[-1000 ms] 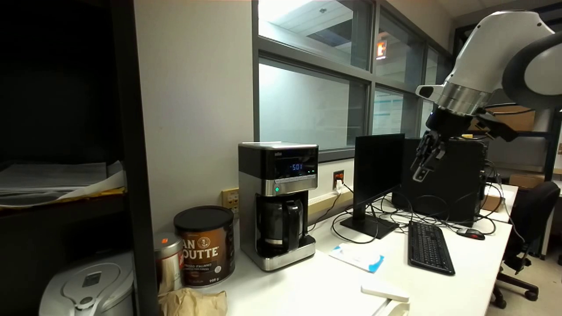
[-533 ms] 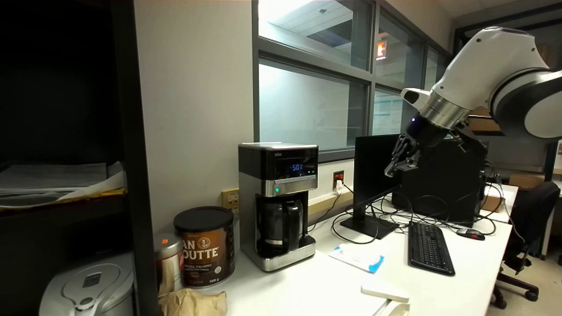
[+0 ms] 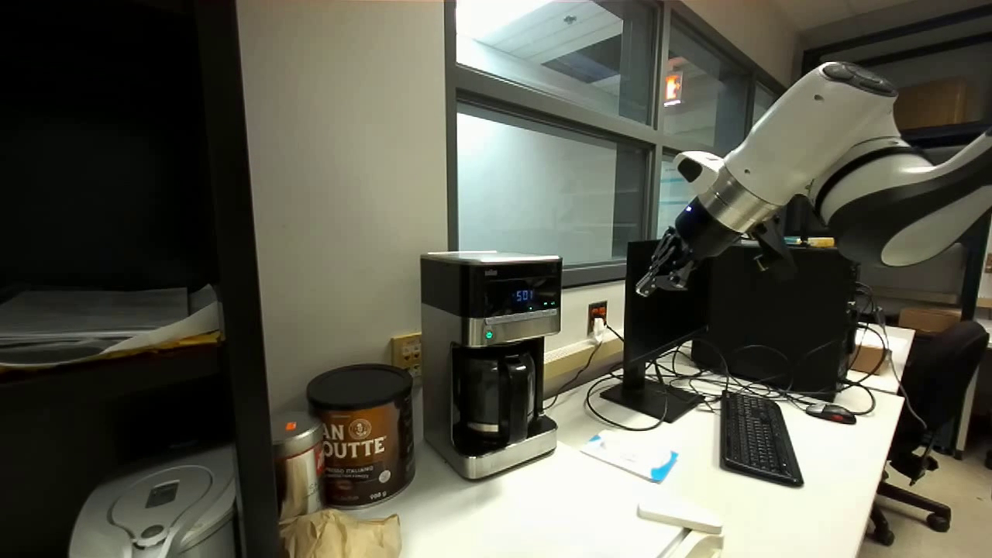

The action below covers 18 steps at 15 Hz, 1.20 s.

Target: Press a button on the coffeemaker

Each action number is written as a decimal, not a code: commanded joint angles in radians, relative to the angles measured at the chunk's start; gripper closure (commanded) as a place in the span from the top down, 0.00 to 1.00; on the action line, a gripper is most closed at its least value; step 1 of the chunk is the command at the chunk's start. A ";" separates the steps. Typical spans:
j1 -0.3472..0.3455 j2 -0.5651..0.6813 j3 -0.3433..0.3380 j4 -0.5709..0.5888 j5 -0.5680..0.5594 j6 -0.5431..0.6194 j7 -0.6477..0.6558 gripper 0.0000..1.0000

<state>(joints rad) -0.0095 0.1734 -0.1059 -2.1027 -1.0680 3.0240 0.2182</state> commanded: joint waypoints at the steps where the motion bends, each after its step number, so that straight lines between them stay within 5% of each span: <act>1: 0.044 0.095 -0.031 0.122 -0.137 0.021 0.167 0.00; 8: 0.078 0.208 -0.044 0.260 -0.325 0.017 0.410 0.00; 18: 0.080 0.321 -0.033 0.390 -0.440 0.017 0.595 0.00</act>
<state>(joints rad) 0.0585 0.4529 -0.1287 -1.7780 -1.4612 3.0240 0.7467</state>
